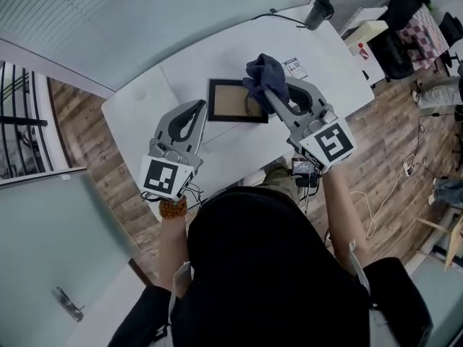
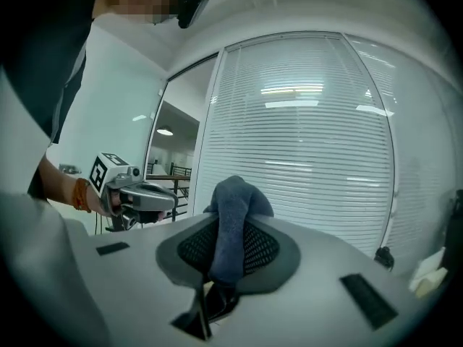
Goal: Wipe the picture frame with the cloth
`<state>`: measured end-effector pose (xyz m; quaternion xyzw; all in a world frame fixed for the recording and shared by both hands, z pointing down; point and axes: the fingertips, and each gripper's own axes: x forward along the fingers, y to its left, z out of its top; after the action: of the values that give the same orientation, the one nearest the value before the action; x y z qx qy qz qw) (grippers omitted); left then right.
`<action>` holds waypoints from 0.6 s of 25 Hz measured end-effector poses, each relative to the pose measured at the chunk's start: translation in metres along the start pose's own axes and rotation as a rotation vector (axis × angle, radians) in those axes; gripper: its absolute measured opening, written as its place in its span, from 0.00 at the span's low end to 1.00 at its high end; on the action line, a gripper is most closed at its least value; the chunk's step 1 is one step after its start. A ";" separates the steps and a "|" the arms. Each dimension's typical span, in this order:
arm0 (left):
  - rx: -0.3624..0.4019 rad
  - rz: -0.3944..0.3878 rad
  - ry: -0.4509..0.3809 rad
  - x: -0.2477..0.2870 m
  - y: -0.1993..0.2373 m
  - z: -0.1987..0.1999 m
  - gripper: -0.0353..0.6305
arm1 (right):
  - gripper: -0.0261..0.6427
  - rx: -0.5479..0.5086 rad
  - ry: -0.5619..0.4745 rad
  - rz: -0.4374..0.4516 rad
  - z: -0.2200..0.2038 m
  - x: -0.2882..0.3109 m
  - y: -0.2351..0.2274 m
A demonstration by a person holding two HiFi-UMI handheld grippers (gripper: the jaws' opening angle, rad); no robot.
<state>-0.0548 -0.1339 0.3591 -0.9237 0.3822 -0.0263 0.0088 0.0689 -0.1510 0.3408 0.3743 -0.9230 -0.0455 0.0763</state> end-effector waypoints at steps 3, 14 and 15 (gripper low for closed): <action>-0.002 0.020 -0.009 0.001 -0.006 -0.003 0.06 | 0.11 -0.002 0.006 -0.007 -0.002 -0.004 0.000; -0.017 0.005 -0.019 0.008 -0.023 -0.004 0.06 | 0.11 0.002 0.056 -0.052 -0.011 -0.027 0.000; -0.015 0.004 -0.020 0.009 -0.024 -0.003 0.06 | 0.11 0.007 0.059 -0.051 -0.012 -0.027 0.000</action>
<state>-0.0312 -0.1231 0.3633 -0.9231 0.3842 -0.0141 0.0057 0.0903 -0.1320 0.3492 0.3994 -0.9106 -0.0331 0.1007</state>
